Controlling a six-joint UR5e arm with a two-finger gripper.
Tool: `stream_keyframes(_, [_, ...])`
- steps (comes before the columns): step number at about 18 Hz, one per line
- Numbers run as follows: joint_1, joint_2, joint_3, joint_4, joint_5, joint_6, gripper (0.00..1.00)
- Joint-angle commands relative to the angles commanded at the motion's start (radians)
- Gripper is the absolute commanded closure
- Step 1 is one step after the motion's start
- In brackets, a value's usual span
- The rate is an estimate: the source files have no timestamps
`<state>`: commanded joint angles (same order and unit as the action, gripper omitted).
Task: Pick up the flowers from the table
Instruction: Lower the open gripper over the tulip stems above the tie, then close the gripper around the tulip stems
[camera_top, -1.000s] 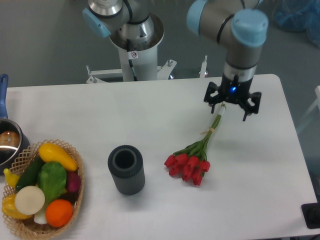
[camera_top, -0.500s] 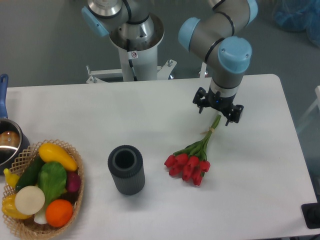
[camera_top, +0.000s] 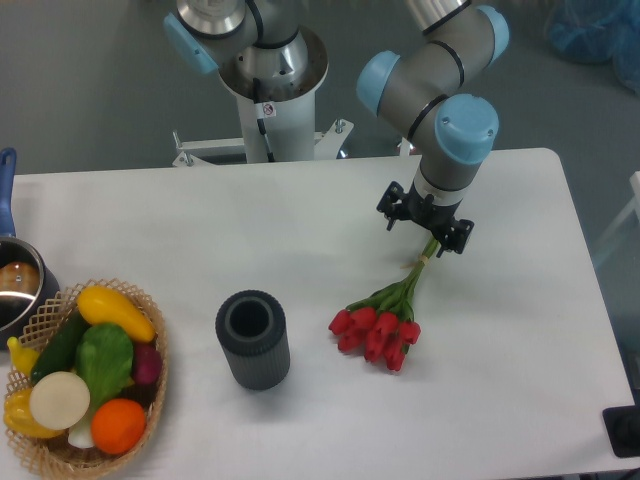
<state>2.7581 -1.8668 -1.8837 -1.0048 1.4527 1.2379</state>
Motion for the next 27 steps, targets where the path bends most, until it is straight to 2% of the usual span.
stream_keyframes(4, [0.011,-0.041,0.014,0.006,0.0,0.012,0.0])
stream_keyframes(8, [0.008,-0.094,0.037,0.055,0.003,0.015,0.0])
stream_keyframes(11, [0.006,-0.107,0.034,0.092,0.002,0.032,0.0])
stream_keyframes(22, [-0.015,-0.123,0.023,0.092,0.0,0.058,0.01])
stream_keyframes(24, [-0.017,-0.124,0.018,0.092,0.0,0.063,0.04])
stream_keyframes(27, [-0.017,-0.124,0.017,0.091,0.002,0.078,0.14])
